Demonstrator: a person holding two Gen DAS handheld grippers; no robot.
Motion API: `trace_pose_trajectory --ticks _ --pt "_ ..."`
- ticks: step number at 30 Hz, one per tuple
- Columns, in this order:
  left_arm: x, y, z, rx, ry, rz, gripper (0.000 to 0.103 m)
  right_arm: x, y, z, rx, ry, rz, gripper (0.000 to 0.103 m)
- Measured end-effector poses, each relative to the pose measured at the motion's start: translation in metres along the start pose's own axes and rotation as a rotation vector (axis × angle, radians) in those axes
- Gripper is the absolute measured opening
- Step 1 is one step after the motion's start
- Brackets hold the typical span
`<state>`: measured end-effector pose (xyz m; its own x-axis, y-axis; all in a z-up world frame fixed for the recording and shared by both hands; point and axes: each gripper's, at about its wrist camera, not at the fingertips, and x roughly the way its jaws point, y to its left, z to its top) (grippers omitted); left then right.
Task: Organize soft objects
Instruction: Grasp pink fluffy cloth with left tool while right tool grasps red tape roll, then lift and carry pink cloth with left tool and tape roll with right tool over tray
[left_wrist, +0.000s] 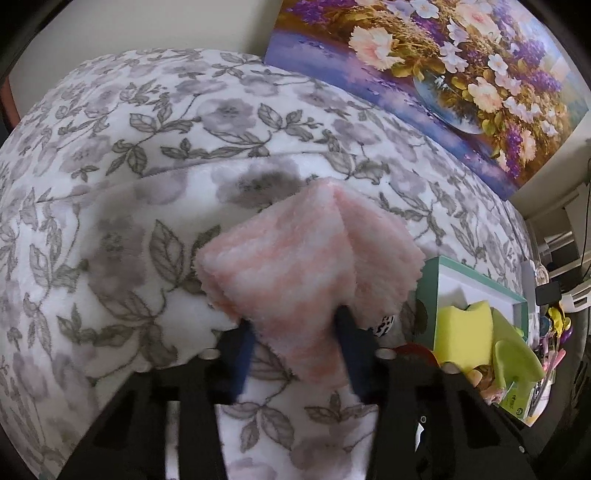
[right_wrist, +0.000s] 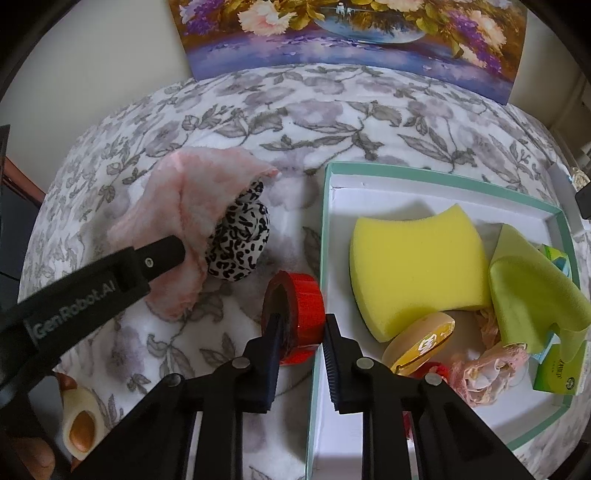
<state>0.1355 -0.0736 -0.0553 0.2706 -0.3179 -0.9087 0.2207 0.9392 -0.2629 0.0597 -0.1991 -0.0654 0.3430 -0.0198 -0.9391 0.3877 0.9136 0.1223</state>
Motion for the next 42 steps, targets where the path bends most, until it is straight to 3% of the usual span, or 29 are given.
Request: trace_pose_trajectory --ticks 3,7,18,34,42 --pt "0.001 -0.001 -0.001 0.002 -0.002 -0.008 0.018 0.0 -0.001 0.0 0.004 0.0 0.007 0.022" --pt "0.001 0.002 -0.002 -0.008 -0.01 -0.023 0.012 -0.002 -0.002 0.0 0.008 -0.004 0.012 0.021" --pt "-0.034 -0.002 0.007 0.003 -0.122 -0.033 0.01 -0.024 -0.004 0.005 0.014 -0.064 0.046 0.018" --pt "-0.133 -0.001 0.014 0.025 -0.361 -0.066 0.01 -0.063 -0.014 0.009 0.036 -0.155 0.06 0.018" --pt "-0.143 -0.007 0.009 0.047 -0.375 -0.055 0.01 -0.077 -0.028 0.008 0.057 -0.184 0.058 0.018"
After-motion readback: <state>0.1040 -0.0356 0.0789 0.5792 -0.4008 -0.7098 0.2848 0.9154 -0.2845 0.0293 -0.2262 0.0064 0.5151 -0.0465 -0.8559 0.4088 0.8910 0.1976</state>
